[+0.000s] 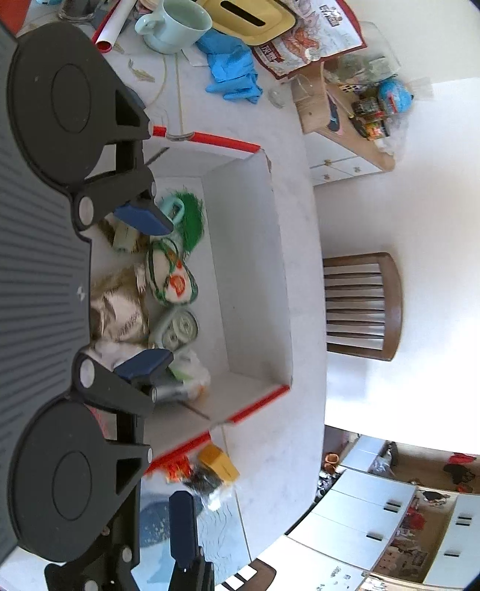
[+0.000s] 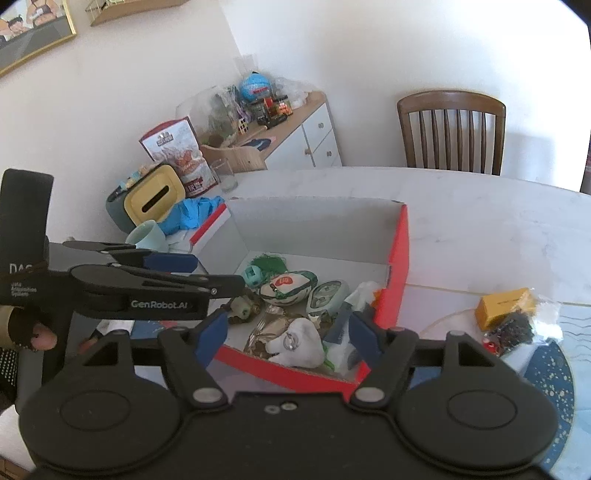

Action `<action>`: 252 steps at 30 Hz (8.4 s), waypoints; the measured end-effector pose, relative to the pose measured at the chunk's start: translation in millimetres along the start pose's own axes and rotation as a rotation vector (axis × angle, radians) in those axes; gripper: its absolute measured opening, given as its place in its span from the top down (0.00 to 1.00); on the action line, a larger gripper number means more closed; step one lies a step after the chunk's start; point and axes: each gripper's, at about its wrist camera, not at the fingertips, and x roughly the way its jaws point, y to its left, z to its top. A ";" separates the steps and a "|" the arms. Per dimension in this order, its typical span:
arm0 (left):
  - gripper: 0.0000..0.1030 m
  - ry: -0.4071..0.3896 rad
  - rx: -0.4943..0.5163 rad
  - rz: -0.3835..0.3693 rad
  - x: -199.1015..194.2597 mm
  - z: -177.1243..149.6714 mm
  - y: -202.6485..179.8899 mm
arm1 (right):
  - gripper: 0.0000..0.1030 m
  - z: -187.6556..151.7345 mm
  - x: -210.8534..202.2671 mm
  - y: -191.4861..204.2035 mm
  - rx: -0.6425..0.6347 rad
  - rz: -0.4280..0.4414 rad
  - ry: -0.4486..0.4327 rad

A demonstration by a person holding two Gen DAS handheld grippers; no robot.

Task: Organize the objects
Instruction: 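Move both tools back toward the yellow box and dark bag on the table, then grasp the red dragon keychain with the left tool while the right grasps the white-filled bag, then carry the keychain and white-filled bag over the cardboard box with both tools, then open both tools to drop the keychain and white-filled bag into the box, then move both tools back to the yellow box and dark bag on the table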

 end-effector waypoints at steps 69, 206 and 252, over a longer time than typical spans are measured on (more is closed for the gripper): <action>0.01 0.002 0.000 0.019 146.7 -29.2 -238.2 | 0.20 -23.1 11.4 -286.2 -0.106 -0.164 0.160; 0.63 0.174 -0.075 0.063 133.0 19.1 62.7 | 0.95 8.2 131.2 30.6 -0.310 -0.142 0.186; 0.38 -0.046 -0.075 -0.040 12.5 18.8 14.8 | 0.71 14.2 27.2 15.6 -0.160 -0.015 0.034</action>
